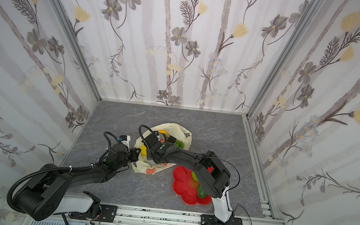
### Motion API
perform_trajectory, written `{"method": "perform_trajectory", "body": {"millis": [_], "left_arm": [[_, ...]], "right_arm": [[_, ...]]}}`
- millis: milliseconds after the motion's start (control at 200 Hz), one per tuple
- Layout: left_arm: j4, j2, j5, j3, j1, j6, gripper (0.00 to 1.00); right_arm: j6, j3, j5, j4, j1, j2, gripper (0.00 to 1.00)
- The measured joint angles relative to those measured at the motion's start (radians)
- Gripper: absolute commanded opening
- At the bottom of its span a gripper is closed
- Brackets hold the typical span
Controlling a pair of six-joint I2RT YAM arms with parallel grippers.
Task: Take the fake fruits out of the plastic bag
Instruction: 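Grasp the dark purple plum in the bag with the right gripper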
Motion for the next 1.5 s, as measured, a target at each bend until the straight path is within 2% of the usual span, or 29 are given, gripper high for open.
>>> {"method": "perform_trajectory", "body": {"millis": [250,530,1189,1309,1499], "left_arm": [[0.0,0.009,0.0,0.005,0.0,0.0,0.0],[0.0,0.016,0.0,0.007,-0.002,0.0,0.0],[0.0,0.012,0.0,0.007,-0.002,0.001,0.0],[0.0,0.012,0.0,0.007,-0.002,0.001,0.0],[0.0,0.012,0.0,0.007,-0.002,0.001,0.0]], "right_arm": [[0.003,-0.003,0.074,-0.055,-0.004,0.0,0.65],[0.009,0.004,0.071,-0.082,-0.009,0.035,0.7],[0.01,-0.007,0.069,-0.086,0.008,0.064,0.72],[0.018,-0.034,0.084,-0.086,0.01,0.057,0.7],[0.023,-0.069,0.095,-0.074,0.013,0.047,0.59]]}}
